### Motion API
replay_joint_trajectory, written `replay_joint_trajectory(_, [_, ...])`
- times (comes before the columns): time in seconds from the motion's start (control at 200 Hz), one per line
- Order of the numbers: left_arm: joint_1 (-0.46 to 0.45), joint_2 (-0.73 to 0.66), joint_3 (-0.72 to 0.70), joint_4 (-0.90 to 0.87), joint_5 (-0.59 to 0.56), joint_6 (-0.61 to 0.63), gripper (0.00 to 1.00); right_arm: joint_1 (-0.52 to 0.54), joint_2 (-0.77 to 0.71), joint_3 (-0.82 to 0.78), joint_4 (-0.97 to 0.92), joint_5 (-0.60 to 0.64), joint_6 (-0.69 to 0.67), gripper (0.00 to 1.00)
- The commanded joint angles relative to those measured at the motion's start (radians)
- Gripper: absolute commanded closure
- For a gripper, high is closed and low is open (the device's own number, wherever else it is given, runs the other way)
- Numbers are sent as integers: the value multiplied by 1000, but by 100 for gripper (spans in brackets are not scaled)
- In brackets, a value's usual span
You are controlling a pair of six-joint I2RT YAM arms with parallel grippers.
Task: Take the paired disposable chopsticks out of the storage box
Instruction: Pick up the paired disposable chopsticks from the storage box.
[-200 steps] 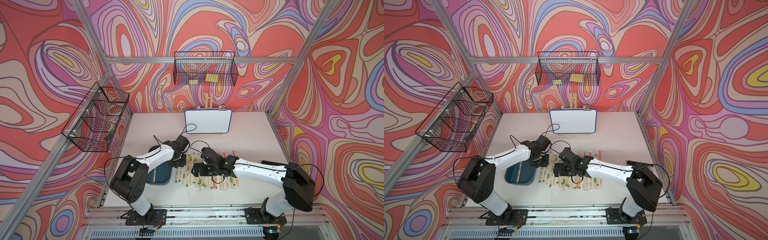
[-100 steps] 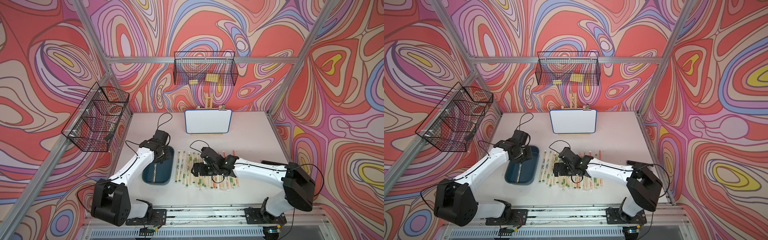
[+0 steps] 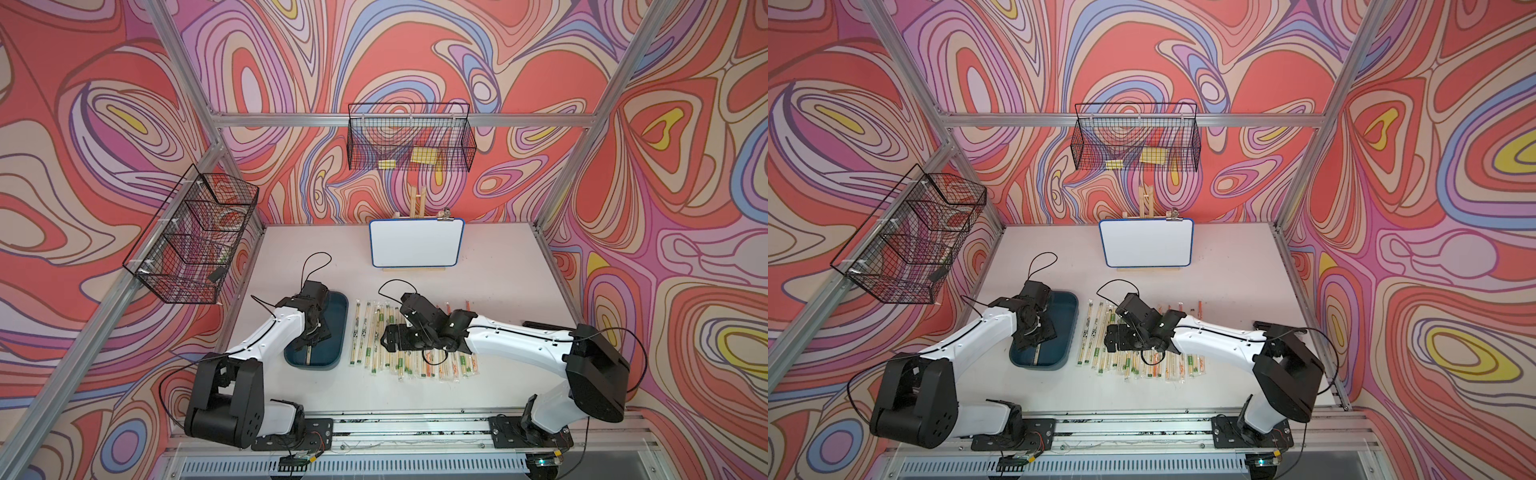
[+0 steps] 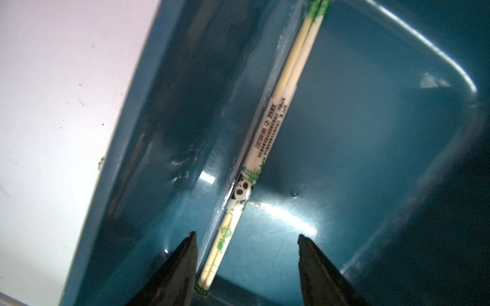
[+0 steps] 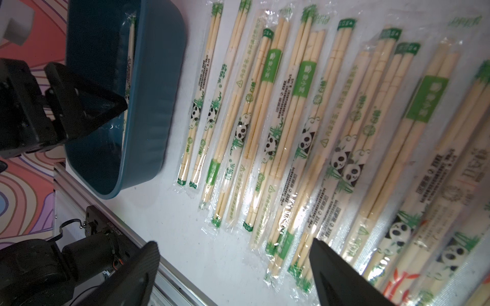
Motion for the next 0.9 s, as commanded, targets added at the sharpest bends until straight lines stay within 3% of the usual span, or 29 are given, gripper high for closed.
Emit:
replay_joint_trajectory(0.0, [23,30,-11,47,-1,-14,35,2,-13,8,-1,3,-7,6])
replay_joint_trajectory(0.396, [38,128,-31,111,39,-15,38,2,-15,3,-9,11,-8,6])
replay_joint_trajectory(0.731, [39,157,-13,99,62,-10,76,2,-11,4,-7,11,-6,6])
replay_joint_trajectory(0.896, [40,145,-8,92,71,-6,88,2,-8,6,-8,10,-6,6])
